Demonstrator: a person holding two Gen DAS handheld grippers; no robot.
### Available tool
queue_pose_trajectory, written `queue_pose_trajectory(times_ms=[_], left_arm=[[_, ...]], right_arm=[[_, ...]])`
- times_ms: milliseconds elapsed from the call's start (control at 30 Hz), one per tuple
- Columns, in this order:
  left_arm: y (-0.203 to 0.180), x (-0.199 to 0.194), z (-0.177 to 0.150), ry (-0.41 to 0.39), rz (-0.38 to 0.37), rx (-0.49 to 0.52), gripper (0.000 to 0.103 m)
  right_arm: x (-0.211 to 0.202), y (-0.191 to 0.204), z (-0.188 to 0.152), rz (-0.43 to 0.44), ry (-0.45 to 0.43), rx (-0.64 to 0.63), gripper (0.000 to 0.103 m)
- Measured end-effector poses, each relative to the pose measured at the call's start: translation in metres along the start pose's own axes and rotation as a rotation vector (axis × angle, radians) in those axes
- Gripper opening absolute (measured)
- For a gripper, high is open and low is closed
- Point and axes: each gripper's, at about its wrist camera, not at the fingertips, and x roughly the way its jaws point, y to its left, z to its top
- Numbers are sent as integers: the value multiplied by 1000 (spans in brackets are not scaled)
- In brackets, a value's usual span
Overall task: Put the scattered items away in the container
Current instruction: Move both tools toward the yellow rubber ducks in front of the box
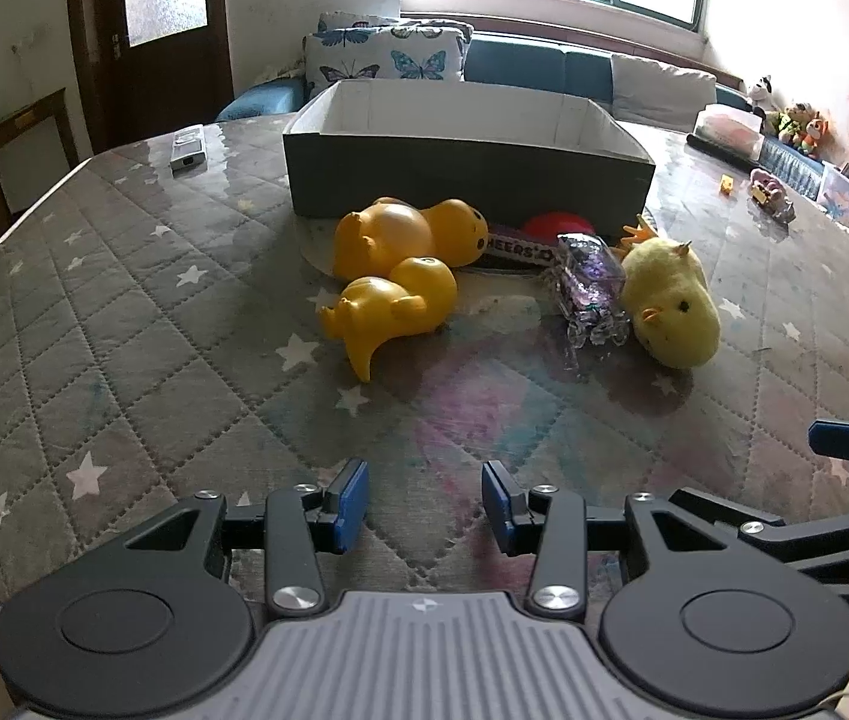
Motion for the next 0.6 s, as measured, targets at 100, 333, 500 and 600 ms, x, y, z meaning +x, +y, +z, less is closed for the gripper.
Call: queue_pose_trajectory(times_ms=[100,333,500,600], left_arm=[[-1,0,1,5,4,5,44],[-3,3,3,24,15,15,44],[-4,3,5,35,18,20,44],[-6,4,7,38,21,30,44]], right_arm=[[0,0,0,1,1,-2,103],[2,0,1,4,7,-2,103],[2,-1,2,4,10,0,103],[2,-1,4,2,10,2,103]])
